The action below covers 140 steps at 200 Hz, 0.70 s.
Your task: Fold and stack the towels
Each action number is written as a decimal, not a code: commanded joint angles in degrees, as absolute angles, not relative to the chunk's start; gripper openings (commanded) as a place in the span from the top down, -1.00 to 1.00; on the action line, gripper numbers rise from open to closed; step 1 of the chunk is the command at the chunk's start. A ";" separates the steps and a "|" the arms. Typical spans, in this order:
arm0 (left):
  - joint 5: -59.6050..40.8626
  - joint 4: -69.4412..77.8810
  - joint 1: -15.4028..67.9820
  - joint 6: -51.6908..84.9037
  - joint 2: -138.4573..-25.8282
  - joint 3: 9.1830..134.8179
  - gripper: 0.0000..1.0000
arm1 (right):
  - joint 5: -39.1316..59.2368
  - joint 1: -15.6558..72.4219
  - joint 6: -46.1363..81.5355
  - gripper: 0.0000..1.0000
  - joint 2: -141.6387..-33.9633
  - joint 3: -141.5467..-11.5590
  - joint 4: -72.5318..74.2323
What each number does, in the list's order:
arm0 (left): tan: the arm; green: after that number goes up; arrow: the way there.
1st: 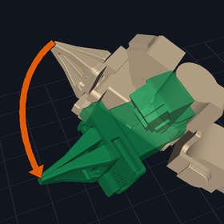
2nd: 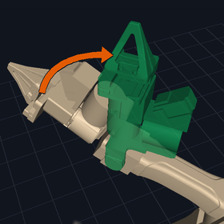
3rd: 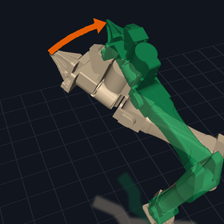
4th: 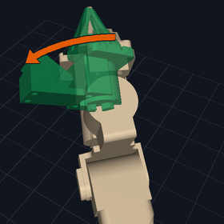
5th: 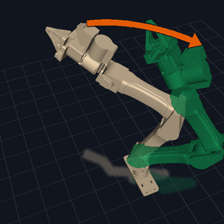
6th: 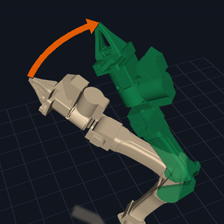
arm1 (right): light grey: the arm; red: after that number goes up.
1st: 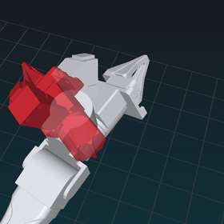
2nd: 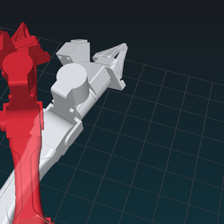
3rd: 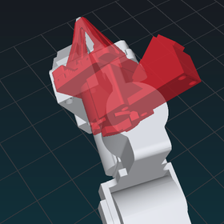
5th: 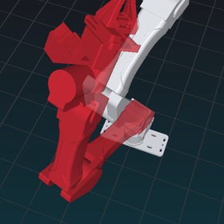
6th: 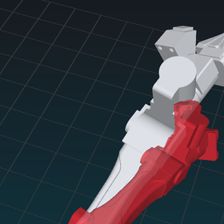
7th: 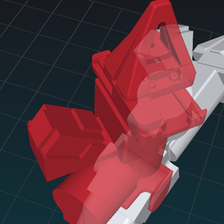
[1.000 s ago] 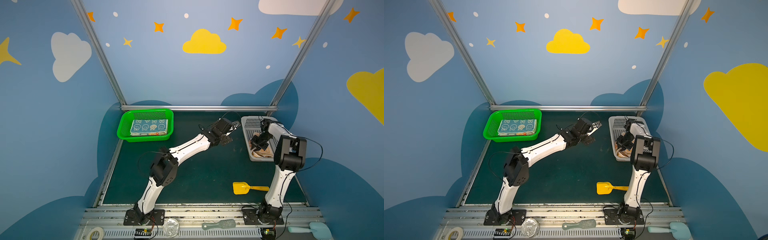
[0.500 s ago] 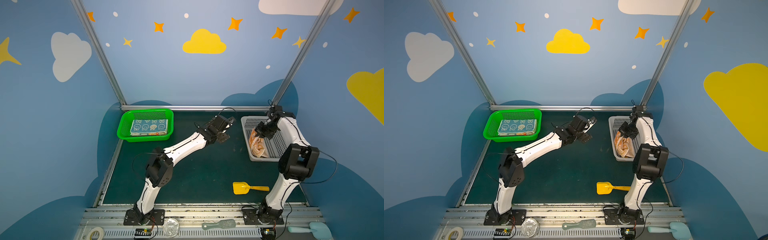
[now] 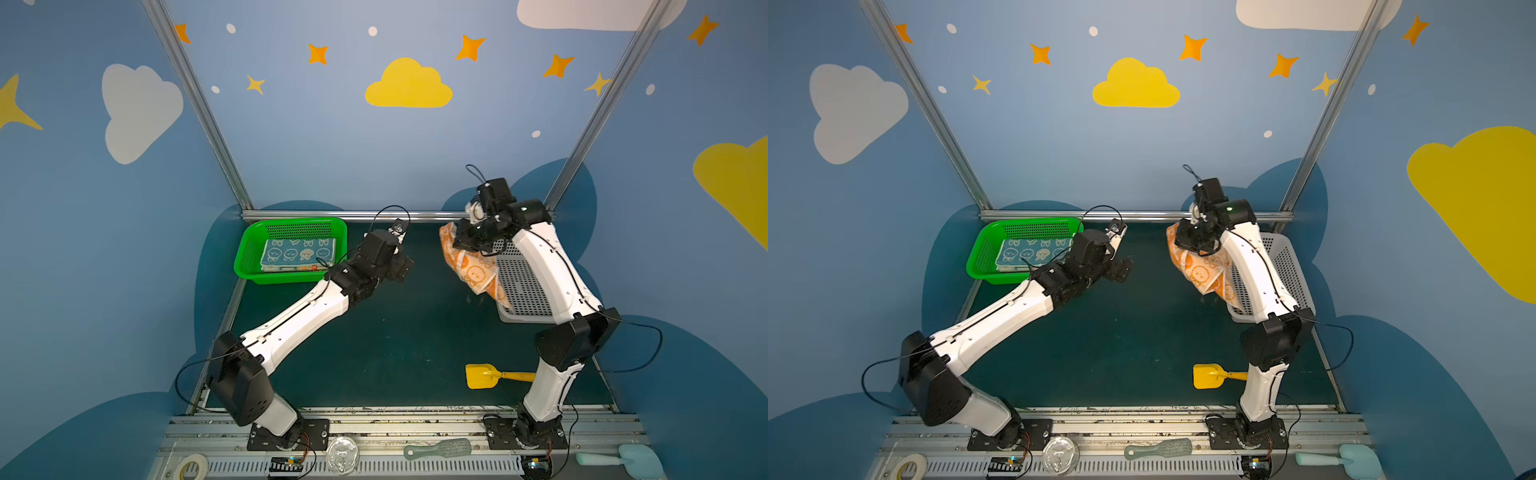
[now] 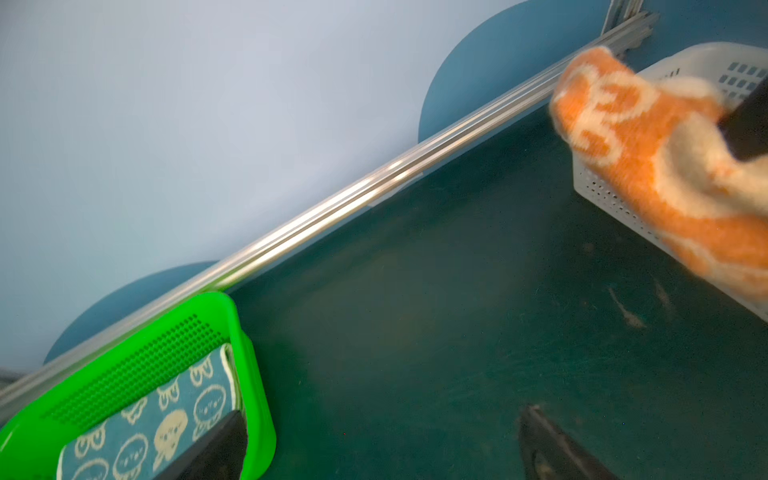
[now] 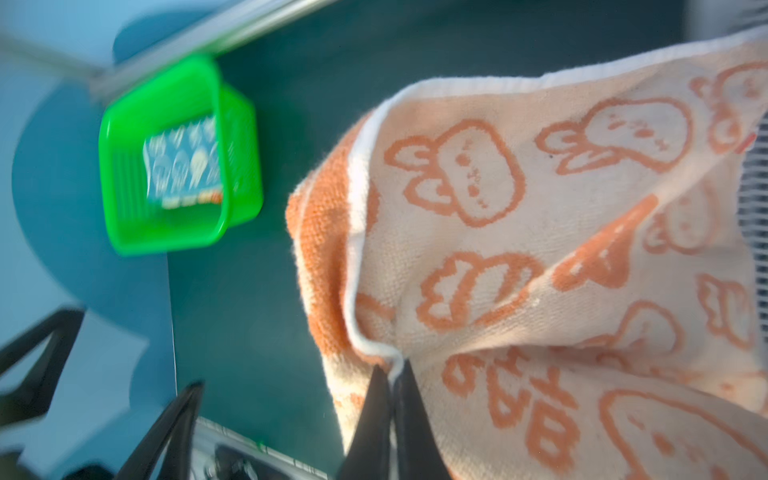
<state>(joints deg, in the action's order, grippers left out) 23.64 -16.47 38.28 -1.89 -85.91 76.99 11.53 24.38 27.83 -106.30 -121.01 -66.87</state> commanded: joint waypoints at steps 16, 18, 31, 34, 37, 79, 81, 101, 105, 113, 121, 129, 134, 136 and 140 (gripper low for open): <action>21.01 -15.33 34.56 9.02 -79.18 67.14 -1.00 | 11.62 31.42 28.54 1.00 -108.42 -113.60 -58.93; 21.01 -15.41 34.44 9.27 -78.92 66.64 -1.00 | 11.41 31.81 28.98 1.00 -109.04 -113.52 -58.87; 20.50 -15.72 34.01 11.25 -77.38 63.95 -1.00 | 11.59 33.71 30.46 0.79 -113.20 -113.71 -58.54; 20.40 -15.85 33.94 11.65 -77.08 63.49 -1.00 | 12.01 33.92 30.83 0.71 -114.38 -113.95 -58.53; 20.35 -15.95 33.93 12.01 -76.82 62.99 -1.00 | 12.47 34.19 31.02 0.61 -115.54 -114.36 -58.79; 18.67 -18.40 33.84 16.46 -75.38 59.10 -1.00 | 13.72 34.83 30.87 0.03 -129.94 -126.89 -70.79; 18.58 -18.49 33.84 16.53 -75.34 58.96 -1.00 | 13.71 34.81 30.79 0.02 -129.87 -126.62 -70.76; 18.39 -18.48 33.84 17.24 -75.21 57.33 -1.00 | 13.89 34.50 30.07 -0.29 -125.30 -120.84 -67.06; 18.14 -18.24 33.85 17.41 -75.30 57.05 -1.00 | 13.81 34.38 29.93 -0.37 -124.14 -119.42 -66.35; 17.37 -17.60 33.75 17.45 -75.57 56.46 -1.00 | 13.41 34.09 29.63 -0.46 -122.10 -117.02 -65.60; 16.53 -17.03 33.75 17.60 -76.03 56.00 -1.00 | 12.80 33.63 29.35 -0.51 -120.46 -114.82 -65.48; 15.89 -16.74 33.75 18.05 -76.98 56.03 -1.00 | 12.32 33.14 29.23 -0.54 -119.07 -112.27 -65.48; 15.41 -16.66 33.75 18.26 -77.63 56.19 -1.00 | 11.95 32.74 29.18 -0.58 -118.14 -110.43 -65.30; 15.15 -16.62 33.77 18.34 -77.94 56.35 -1.00 | 11.89 32.64 29.18 -0.58 -117.78 -109.56 -65.19; 14.36 -16.65 33.76 18.44 -78.68 56.59 -1.00 | 11.78 32.18 29.18 -0.63 -116.97 -107.81 -64.86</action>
<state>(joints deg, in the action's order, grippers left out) 17.87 -17.54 33.87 16.58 -76.64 56.34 12.99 34.02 30.00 -124.09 -113.43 -64.82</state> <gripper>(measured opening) 0.998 0.778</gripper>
